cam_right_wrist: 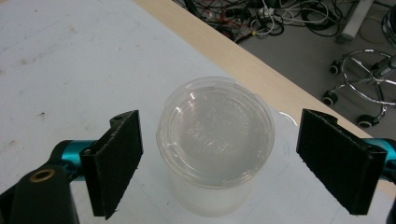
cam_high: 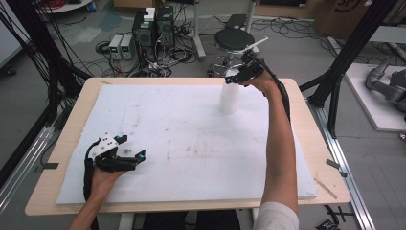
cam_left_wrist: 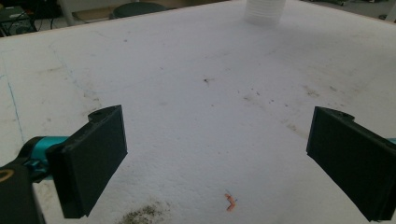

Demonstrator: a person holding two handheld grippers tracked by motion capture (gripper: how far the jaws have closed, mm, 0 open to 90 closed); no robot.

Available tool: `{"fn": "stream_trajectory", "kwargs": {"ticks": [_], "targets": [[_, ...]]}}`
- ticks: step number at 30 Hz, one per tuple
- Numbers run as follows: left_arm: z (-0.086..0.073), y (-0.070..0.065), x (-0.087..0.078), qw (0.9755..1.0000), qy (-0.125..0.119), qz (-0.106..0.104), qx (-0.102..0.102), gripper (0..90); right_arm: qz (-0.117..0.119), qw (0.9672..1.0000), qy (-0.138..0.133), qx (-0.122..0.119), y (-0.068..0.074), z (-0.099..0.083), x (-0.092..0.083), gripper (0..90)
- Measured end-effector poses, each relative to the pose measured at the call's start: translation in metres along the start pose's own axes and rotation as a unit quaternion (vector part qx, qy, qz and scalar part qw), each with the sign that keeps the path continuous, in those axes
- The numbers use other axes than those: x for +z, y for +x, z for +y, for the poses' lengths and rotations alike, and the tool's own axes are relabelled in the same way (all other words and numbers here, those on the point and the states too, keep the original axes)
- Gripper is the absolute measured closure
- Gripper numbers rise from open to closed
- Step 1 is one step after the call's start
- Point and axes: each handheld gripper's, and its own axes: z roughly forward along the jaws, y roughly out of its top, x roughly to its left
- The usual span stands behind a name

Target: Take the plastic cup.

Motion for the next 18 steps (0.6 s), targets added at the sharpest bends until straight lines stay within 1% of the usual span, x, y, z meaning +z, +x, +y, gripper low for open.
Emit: {"fn": "stream_trajectory", "kwargs": {"ticks": [5,6,7,9,10,11,12,14,15,17,18], "targets": [[0.000,0.000,0.000,1.0000,0.000,0.000,0.000,4.9,0.001,1.0000,0.007,0.002,0.001,-0.002,0.008,15.2],[0.000,0.000,0.000,1.0000,-0.001,-0.001,0.000,4.9,0.000,0.9999,0.009,0.005,0.002,-0.002,0.010,15.2],[0.000,0.000,0.000,1.0000,0.000,0.000,0.001,4.9,-0.008,0.9999,0.010,0.002,0.004,-0.002,0.013,15.9],[0.000,0.000,0.000,1.0000,0.000,0.000,0.001,4.9,-0.004,1.0000,0.008,0.001,0.004,-0.002,0.015,17.5],[0.000,0.000,0.000,1.0000,0.001,0.000,0.002,4.9,-0.009,0.9999,0.012,-0.004,0.006,-0.002,0.017,21.8],[0.000,0.000,0.000,1.0000,0.001,0.000,0.002,4.9,-0.008,0.9999,0.011,-0.004,0.005,-0.002,0.017,22.4],[0.000,0.000,0.000,1.0000,0.000,0.000,0.001,4.9,-0.009,0.9999,0.011,0.000,0.005,-0.002,0.018,22.4],[0.000,0.000,0.000,1.0000,0.000,-0.001,0.001,4.9,-0.009,0.9999,0.012,0.001,0.005,-0.002,0.018,22.5],[0.000,0.000,0.000,1.0000,0.000,-0.001,0.001,4.9,-0.009,0.9998,0.017,0.006,0.005,-0.002,0.019,22.8],[0.000,0.000,0.000,1.0000,0.000,-0.001,0.001,4.9,-0.012,0.9998,0.018,0.005,0.005,-0.002,0.020,25.4],[0.000,0.000,0.000,1.0000,0.000,0.000,0.000,4.9,-0.012,0.9997,0.019,0.008,0.006,-0.003,0.019,26.6]]}}
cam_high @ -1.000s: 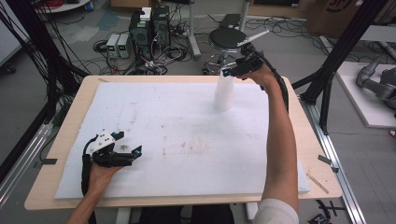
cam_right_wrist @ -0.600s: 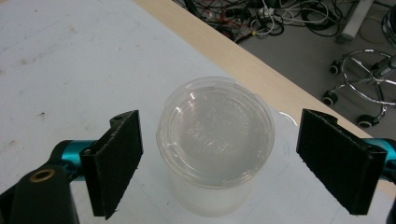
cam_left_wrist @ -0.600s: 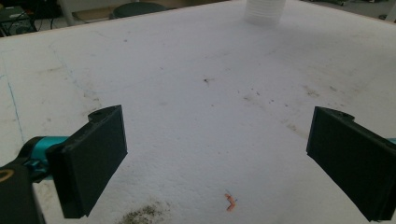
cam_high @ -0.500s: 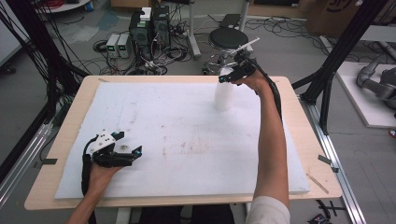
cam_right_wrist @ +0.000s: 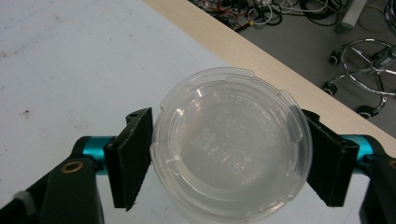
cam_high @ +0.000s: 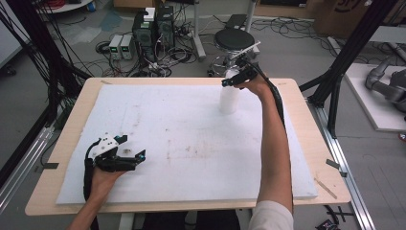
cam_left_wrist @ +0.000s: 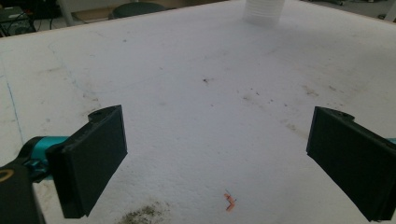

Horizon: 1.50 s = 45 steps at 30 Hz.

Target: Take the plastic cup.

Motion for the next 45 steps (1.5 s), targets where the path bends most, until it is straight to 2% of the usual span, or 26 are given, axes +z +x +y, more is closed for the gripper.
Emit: {"fn": "stream_trajectory", "kwargs": {"ticks": [9,24,30,39,45], "targets": [[0.000,0.000,0.000,1.0000,0.001,0.001,0.000,4.9,0.000,1.0000,0.001,0.000,-0.001,-0.001,0.000,36.0],[0.000,-0.001,0.000,1.0000,0.003,0.000,0.004,4.9,-0.003,1.0000,-0.003,-0.005,0.000,-0.001,-0.001,37.2],[0.000,-0.001,0.001,1.0000,0.003,0.000,0.005,4.9,-0.004,0.9998,-0.016,-0.009,0.000,0.000,-0.006,37.5],[0.000,-0.002,0.001,1.0000,0.006,0.001,0.007,4.9,-0.003,0.9990,-0.041,-0.016,0.002,0.018,-0.030,38.3],[0.000,-0.002,0.001,1.0000,0.004,0.001,0.008,4.9,-0.015,0.9977,-0.062,-0.022,0.006,0.045,-0.063,40.3]]}}
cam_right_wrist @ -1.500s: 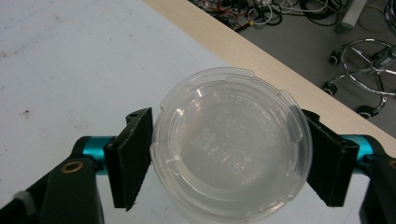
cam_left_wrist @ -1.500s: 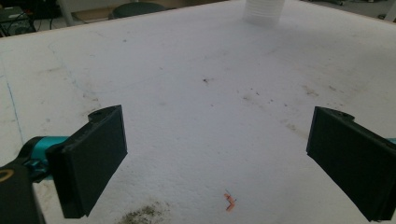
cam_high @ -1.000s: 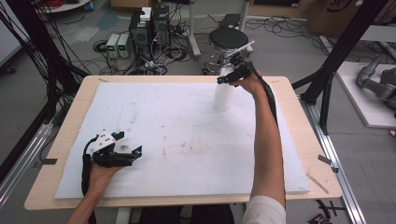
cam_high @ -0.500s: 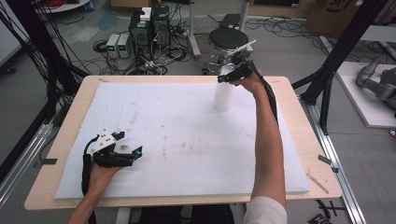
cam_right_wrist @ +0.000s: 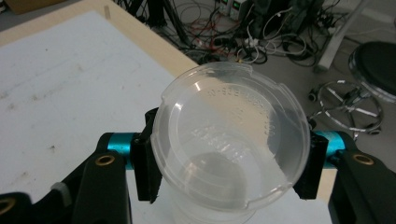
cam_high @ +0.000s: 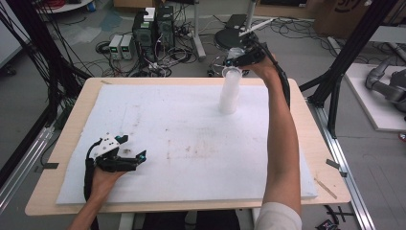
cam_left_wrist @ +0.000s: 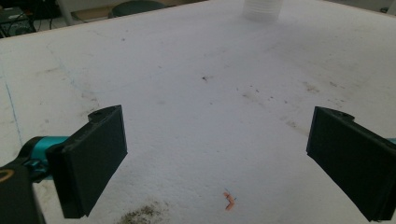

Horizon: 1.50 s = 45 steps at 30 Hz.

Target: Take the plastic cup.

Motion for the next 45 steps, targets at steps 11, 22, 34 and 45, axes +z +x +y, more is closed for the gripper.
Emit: {"fn": "stream_trajectory", "kwargs": {"ticks": [11,22,34,45], "targets": [[0.000,0.000,0.000,1.0000,0.000,0.000,0.000,4.9,-0.009,0.9999,-0.011,-0.001,-0.003,0.011,-0.022,40.8],[0.000,-0.001,0.000,1.0000,0.002,0.002,0.004,4.9,0.030,0.9978,-0.052,-0.026,0.024,-0.002,-0.047,40.8],[0.000,-0.001,0.000,1.0000,0.003,0.001,0.004,4.9,0.114,0.9818,-0.131,-0.077,0.097,-0.068,-0.090,41.0],[0.000,-0.001,0.000,1.0000,0.005,0.003,0.007,4.9,0.158,0.9669,-0.186,-0.075,0.149,-0.135,-0.069,41.1]]}}
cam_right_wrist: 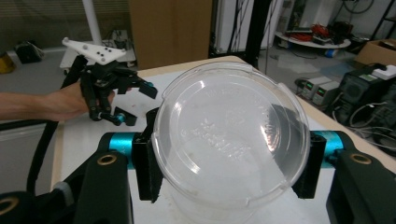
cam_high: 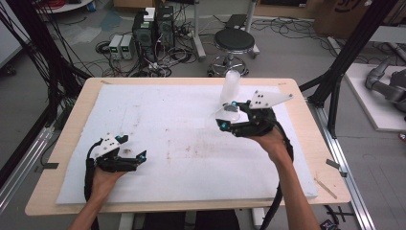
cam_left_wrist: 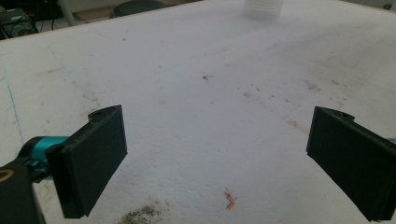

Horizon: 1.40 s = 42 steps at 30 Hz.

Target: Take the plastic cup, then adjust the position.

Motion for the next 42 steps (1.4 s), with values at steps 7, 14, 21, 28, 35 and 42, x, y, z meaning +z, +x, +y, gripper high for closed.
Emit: {"fn": "stream_trajectory", "kwargs": {"ticks": [7,14,21,28,35,42], "targets": [[0.000,0.000,0.000,1.0000,0.000,0.000,0.000,4.9,0.041,0.9989,-0.022,0.009,0.011,-0.032,0.026,41.1],[0.000,-0.001,0.000,1.0000,0.001,0.000,0.004,4.9,0.063,0.9977,-0.020,0.018,0.012,-0.039,0.041,41.2],[0.000,-0.003,0.001,0.9999,0.005,0.002,0.014,4.9,0.066,0.9973,-0.020,0.024,0.010,-0.042,0.043,41.2],[0.000,-0.004,0.001,0.9998,0.000,0.007,0.016,4.9,0.065,0.9972,-0.024,0.027,0.008,-0.042,0.043,41.2],[0.001,-0.002,0.000,0.9999,-0.001,-0.006,0.011,4.9,0.071,0.9968,-0.023,0.029,0.005,-0.043,0.045,41.2],[0.019,-0.003,-0.004,0.9953,-0.018,-0.089,0.034,4.9,0.088,0.9953,-0.034,0.023,0.007,-0.041,0.043,41.3]]}}
